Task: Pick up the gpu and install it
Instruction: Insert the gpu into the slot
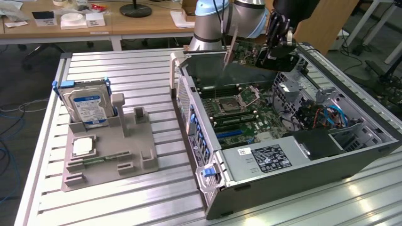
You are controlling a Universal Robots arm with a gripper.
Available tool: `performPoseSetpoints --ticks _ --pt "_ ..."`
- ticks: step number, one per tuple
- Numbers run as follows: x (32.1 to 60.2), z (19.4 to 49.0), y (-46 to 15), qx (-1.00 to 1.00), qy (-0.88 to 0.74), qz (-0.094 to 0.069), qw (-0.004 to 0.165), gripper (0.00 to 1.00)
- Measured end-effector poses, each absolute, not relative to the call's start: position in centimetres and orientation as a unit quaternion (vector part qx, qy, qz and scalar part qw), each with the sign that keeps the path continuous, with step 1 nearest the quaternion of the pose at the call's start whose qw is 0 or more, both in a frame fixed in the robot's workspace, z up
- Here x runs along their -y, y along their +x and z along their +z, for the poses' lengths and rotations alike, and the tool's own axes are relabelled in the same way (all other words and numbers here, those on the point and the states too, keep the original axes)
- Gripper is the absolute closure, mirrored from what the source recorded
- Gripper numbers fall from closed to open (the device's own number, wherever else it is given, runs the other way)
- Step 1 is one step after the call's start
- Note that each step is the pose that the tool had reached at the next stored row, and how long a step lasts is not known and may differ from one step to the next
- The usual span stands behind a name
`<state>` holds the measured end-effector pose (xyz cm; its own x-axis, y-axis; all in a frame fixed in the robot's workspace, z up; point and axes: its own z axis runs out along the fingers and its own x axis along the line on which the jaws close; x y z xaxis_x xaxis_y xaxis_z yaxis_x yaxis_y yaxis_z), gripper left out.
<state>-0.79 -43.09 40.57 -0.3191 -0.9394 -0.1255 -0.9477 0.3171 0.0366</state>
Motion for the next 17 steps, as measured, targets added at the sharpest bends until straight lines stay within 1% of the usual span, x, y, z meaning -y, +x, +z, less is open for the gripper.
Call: performPoseSetpoints --ticks 12,17 --pt "43.6 39.1 -0.7 -0.781 -0.621 0.056 0.035 0.72" --pt "43.6 38.5 -0.6 -0.770 -0.635 0.053 0.031 0.72"
